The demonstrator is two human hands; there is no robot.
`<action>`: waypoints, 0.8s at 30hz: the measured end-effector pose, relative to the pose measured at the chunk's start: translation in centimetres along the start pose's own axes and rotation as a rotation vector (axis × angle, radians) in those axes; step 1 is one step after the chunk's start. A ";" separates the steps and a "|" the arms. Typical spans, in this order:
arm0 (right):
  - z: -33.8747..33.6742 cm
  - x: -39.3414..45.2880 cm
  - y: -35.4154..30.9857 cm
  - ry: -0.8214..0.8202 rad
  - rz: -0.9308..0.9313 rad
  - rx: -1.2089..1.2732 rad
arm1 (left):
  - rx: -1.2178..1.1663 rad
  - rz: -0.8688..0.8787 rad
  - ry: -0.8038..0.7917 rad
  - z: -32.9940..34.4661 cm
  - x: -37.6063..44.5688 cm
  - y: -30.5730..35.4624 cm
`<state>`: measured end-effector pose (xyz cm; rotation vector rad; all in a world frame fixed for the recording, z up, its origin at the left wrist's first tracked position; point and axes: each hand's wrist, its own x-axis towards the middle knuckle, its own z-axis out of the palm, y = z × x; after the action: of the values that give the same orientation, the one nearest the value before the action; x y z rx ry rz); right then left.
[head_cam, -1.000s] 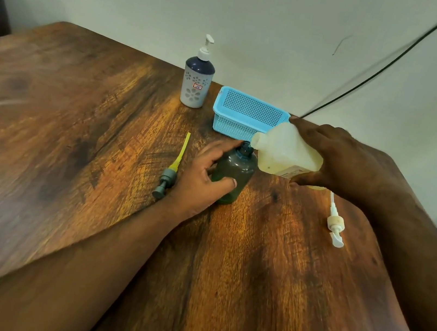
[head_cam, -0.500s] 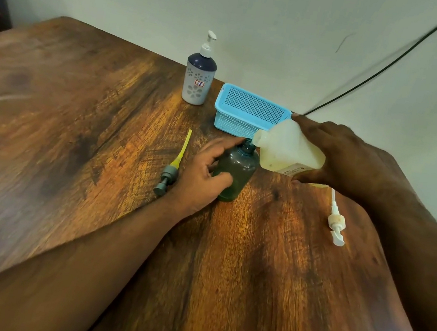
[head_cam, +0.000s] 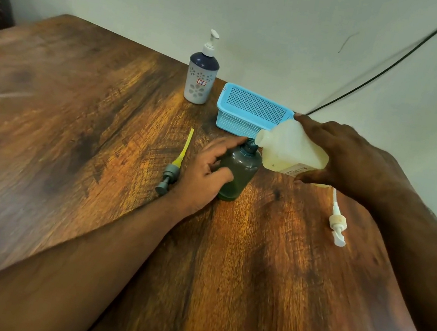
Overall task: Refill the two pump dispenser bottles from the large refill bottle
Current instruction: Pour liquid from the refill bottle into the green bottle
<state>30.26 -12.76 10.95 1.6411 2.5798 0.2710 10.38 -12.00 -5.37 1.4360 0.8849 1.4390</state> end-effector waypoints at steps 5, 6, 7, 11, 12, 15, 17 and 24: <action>0.1 0.1 0.2 -0.004 -0.002 -0.001 | -0.021 -0.003 -0.006 -0.1 0.1 0.1; 0.2 0.2 0.3 0.003 -0.005 -0.002 | -0.023 0.000 -0.005 0.0 0.1 0.2; 0.2 0.2 0.4 0.011 -0.008 0.000 | -0.025 0.002 -0.002 0.0 0.1 0.2; 0.5 0.4 0.6 0.026 -0.018 -0.007 | -0.034 -0.004 0.003 0.1 0.0 0.4; 0.5 0.4 0.7 0.028 -0.017 -0.006 | -0.035 -0.008 0.003 0.1 0.0 0.5; 0.6 0.5 0.8 0.040 -0.024 0.002 | -0.021 -0.009 0.002 0.0 0.0 0.6; 0.7 0.6 0.9 0.046 -0.029 0.001 | -0.015 -0.016 0.003 0.0 0.0 0.6; 0.9 0.9 1.1 0.046 -0.030 0.009 | -0.003 -0.037 -0.003 0.0 0.0 0.2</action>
<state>31.01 -11.36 10.26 1.6161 2.6402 0.2992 10.35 -12.06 -5.15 1.4122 0.9032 1.4092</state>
